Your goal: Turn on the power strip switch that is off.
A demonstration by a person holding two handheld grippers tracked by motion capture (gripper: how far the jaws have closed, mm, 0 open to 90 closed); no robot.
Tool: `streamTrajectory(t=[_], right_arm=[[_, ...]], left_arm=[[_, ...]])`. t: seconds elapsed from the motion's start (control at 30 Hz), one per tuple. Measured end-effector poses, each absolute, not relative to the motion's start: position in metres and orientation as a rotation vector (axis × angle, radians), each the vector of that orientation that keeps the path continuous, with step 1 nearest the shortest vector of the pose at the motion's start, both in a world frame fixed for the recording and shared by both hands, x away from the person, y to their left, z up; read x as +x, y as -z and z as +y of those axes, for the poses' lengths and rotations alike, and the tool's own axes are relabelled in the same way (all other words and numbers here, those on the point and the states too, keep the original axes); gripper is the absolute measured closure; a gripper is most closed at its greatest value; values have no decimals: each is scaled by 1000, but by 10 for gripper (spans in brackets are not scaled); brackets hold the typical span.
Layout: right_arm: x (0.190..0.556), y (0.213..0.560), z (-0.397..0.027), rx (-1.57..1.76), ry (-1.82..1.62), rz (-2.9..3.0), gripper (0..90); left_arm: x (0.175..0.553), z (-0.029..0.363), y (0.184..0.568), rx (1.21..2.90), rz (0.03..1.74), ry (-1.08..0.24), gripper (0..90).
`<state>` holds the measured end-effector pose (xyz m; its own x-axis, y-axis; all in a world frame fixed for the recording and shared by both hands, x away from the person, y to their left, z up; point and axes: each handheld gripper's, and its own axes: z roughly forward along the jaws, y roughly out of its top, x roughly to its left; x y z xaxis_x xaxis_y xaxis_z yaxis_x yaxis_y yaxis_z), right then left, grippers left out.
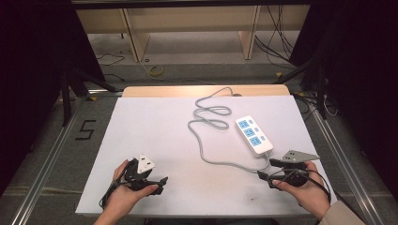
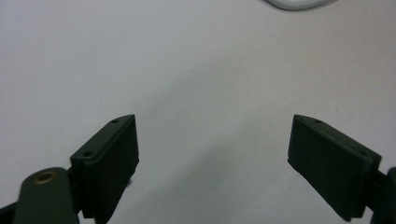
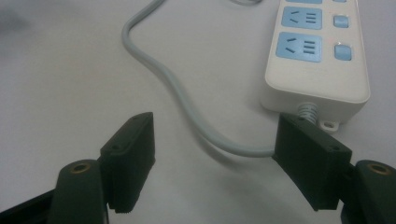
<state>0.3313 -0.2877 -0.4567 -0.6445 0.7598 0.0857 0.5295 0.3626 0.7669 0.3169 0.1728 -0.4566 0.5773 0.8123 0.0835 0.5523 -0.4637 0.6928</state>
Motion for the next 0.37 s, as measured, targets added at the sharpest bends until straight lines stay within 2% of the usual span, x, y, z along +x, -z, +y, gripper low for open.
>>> streamTrajectory(t=[0.37], right_arm=[[332, 456, -289, 1158, -1178, 2326, 292]], left_arm=[[317, 171, 457, 2189, 1078, -538, 158]])
